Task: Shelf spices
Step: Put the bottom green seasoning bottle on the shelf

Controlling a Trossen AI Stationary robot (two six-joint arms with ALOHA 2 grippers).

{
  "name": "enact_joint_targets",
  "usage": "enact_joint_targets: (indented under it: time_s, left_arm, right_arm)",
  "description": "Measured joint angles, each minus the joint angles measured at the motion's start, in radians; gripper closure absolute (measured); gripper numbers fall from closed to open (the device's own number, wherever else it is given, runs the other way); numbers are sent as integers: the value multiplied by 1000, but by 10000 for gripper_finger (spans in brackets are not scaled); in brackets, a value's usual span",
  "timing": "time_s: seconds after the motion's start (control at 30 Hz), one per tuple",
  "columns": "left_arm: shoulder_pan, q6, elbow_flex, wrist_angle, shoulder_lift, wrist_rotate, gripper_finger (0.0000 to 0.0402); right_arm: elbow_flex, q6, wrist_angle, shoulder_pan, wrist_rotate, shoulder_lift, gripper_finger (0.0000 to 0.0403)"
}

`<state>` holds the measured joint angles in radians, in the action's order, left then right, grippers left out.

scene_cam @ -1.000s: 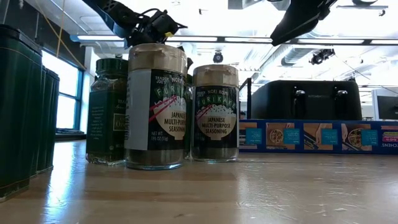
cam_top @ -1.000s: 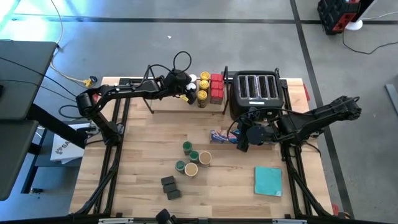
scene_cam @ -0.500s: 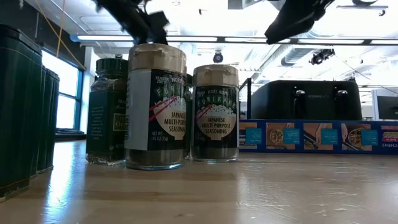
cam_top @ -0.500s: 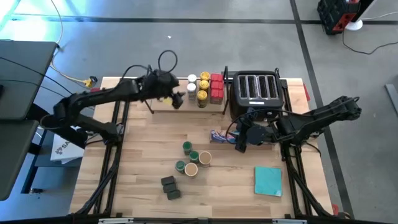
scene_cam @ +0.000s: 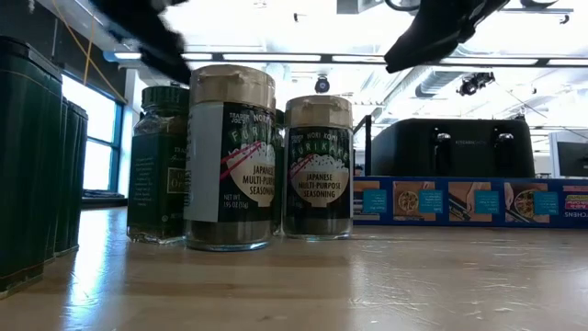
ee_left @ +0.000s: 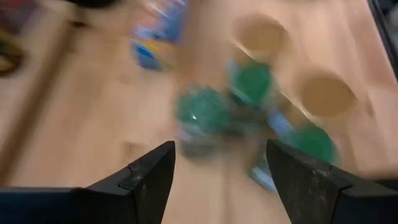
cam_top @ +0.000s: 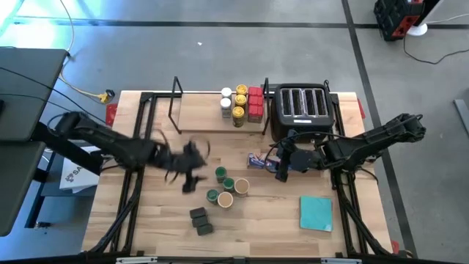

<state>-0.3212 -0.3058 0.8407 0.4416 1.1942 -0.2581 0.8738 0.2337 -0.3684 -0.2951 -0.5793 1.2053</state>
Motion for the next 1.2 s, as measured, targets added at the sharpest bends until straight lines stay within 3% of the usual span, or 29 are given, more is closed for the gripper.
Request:
enact_joint_targets:
  time_s: [0.1, 0.23, 0.37, 0.47, 0.67, 0.77, 1.2]
  left_arm:
    - [-113, -61, -2, -37, 32, -91, 156]
    - [-176, -223, 0, -119, 85, -189, 156]
    - [-210, -293, 0, -180, 150, -124, 157]
    - [-237, -293, 0, -194, 200, -130, 157]
    - [-252, -277, 3, -220, 283, -267, 157]
    - [-252, -257, 5, -243, 311, -278, 157]
    - [-243, -80, 3, -127, 271, -354, 157]
  right_arm:
    - [0, -27, 25, 0, 0, 0, 160]
    - [0, -50, 55, 0, 2, 0, 160]
    - [0, -55, 59, 0, 11, 0, 160]
    - [0, -57, 59, 0, 14, 0, 160]
    - [0, -53, 60, 0, 31, 0, 160]
    - [0, -56, 59, 0, 31, 0, 160]
    - [0, -52, 58, 0, 34, 0, 160]
